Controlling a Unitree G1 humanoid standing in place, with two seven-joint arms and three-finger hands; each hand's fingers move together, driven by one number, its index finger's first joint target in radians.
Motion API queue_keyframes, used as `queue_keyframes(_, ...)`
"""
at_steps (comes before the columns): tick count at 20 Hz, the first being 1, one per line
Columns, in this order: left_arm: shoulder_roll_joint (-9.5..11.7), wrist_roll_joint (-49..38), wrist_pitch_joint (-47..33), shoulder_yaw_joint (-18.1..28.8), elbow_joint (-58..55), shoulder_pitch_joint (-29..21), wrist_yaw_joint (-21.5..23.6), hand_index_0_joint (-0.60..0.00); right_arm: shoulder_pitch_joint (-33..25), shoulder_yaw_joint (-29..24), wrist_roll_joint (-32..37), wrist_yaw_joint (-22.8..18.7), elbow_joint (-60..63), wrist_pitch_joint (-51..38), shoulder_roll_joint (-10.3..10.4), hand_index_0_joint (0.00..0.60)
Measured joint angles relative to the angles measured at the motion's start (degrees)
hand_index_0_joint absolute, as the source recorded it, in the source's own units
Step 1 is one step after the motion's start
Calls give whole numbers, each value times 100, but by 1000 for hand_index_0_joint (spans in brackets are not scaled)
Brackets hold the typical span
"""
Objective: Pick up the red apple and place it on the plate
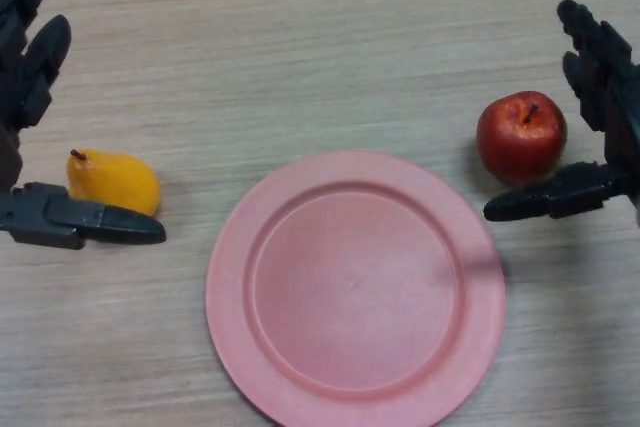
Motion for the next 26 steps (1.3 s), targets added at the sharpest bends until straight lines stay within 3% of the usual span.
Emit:
queue_keyframes(1,-4,5,-140,4,78,7,0,0,-230,5,-159,-221,538,-216,39,49)
queue_keyframes(2,-12,6,-291,3,163,2,1,0,-356,14,-243,-401,759,-266,43,149)
queue_keyframes(3,-12,6,-292,8,169,3,1,0,-423,14,-243,-571,876,-335,43,301)
queue_keyframes(4,-11,4,-295,11,181,3,1,0,-477,24,-268,-646,1002,-461,42,399)
queue_keyframes(5,-1,4,-368,11,280,1,-3,0,-625,59,-726,-798,1393,-674,40,544)
queue_keyframes(6,30,0,-543,22,450,-3,-37,0,-737,100,-1023,-916,1716,-760,27,600)
queue_keyframes(11,157,-42,-667,310,689,-51,8,0,-770,171,-1332,-926,1949,-813,-12,600)
queue_keyframes(16,232,-247,-675,227,811,-216,116,0,-516,178,-1333,-389,-93,102,24,600)
queue_keyframes(18,240,-247,-675,218,867,-276,165,0,-208,377,-1506,-146,-900,431,232,600)
queue_keyframes(19,242,-248,-675,205,872,-324,258,0,8,585,-1604,-74,-1223,786,527,600)
queue_keyframes(21,244,-255,-675,196,870,-345,259,0,378,1407,-1544,-43,-1628,1304,687,600)
queue_keyframes(23,244,-452,-676,202,870,-333,263,0,604,2105,-1098,-155,-1907,1651,703,600)
queue_keyframes(26,249,-491,-732,208,939,-318,295,0,944,2536,-935,-597,-2031,2082,705,600)
